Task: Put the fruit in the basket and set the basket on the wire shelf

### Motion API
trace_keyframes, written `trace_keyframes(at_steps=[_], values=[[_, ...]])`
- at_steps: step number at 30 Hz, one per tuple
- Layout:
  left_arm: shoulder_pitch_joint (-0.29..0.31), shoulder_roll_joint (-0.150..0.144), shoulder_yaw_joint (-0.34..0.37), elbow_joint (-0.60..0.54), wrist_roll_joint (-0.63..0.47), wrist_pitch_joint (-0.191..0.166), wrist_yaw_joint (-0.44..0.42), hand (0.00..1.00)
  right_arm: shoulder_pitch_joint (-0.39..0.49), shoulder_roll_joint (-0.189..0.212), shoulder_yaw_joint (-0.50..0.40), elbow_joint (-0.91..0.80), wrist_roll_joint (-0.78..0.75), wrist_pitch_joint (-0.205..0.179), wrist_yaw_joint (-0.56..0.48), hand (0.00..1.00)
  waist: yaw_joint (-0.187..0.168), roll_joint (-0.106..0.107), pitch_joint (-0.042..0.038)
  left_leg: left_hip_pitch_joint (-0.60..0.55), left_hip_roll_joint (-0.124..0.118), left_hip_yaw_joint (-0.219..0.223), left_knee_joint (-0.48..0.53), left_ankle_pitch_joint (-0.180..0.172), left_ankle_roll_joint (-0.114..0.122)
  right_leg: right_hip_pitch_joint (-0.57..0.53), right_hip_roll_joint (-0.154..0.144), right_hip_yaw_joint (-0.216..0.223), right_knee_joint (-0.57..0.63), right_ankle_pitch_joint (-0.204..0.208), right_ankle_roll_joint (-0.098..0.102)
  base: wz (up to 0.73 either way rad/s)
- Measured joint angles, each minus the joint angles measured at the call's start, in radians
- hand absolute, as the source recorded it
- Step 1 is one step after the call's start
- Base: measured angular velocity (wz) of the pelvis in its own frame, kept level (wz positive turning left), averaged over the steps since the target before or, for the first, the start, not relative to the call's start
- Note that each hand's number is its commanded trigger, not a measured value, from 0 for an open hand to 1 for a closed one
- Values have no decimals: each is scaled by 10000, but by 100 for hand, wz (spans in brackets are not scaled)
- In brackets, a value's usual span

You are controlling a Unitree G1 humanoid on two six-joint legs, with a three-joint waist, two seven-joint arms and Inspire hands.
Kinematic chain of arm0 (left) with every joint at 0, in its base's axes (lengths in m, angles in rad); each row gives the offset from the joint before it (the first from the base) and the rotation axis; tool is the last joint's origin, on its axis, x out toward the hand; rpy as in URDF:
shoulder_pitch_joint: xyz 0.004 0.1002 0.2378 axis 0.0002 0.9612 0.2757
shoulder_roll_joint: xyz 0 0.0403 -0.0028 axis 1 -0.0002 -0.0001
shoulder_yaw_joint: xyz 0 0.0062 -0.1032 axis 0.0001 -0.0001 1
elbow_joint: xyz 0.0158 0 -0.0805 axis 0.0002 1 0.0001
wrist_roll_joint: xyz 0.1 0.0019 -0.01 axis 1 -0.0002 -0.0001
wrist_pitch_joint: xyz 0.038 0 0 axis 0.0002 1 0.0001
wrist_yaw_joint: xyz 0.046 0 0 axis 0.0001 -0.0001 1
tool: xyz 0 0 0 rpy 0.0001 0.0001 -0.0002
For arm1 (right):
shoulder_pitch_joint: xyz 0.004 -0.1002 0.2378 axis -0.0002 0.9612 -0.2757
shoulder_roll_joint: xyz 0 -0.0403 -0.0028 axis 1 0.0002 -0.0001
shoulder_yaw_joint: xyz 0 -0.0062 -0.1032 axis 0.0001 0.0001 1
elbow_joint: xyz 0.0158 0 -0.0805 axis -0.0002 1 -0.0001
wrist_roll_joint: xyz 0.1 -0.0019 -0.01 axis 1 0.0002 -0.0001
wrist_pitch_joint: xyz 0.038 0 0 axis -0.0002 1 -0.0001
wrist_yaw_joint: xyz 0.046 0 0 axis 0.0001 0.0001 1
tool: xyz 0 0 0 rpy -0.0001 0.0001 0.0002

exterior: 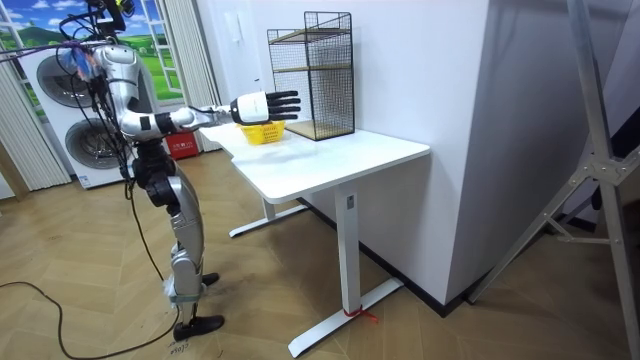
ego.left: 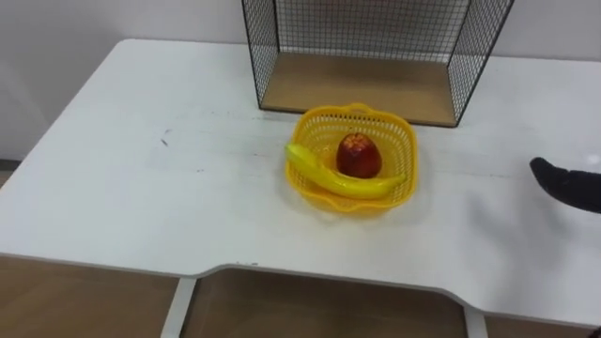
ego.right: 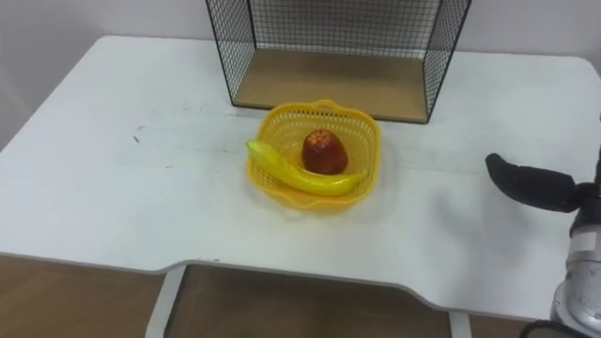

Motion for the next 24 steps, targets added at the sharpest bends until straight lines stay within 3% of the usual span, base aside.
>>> trace_keyframes(at_steps=[4,10,15,20,24], values=[[-49,141,14,-2582,847,-101,497,0,125,202,-7,0,-53,-51,-19,0,46,66,1,5,-11,-42,-9,-1,1,6,-2,-18,-10,1,0,0],[-323,412,11,-4918,2654,-151,353,0,116,201,-7,12,-8,-62,-44,0,34,139,39,-37,-17,-88,46,-8,9,4,10,4,-33,1,0,2],[-504,479,-87,-5833,2884,-173,-265,0,26,202,29,25,113,-211,172,0,-48,182,74,-26,-26,-101,44,-9,12,28,10,3,-32,1,0,1],[-839,481,-823,-6016,2861,-173,-1001,0,-329,203,78,236,537,-273,607,0,-187,186,122,-3,-26,-111,61,-9,12,44,6,-7,3,1,1,0],[-1254,481,-2110,-6067,2855,-173,-1903,0,-823,269,442,565,735,-364,1021,0,-392,136,172,-5,-26,-96,118,-9,13,19,3,58,83,-1,4,0]])
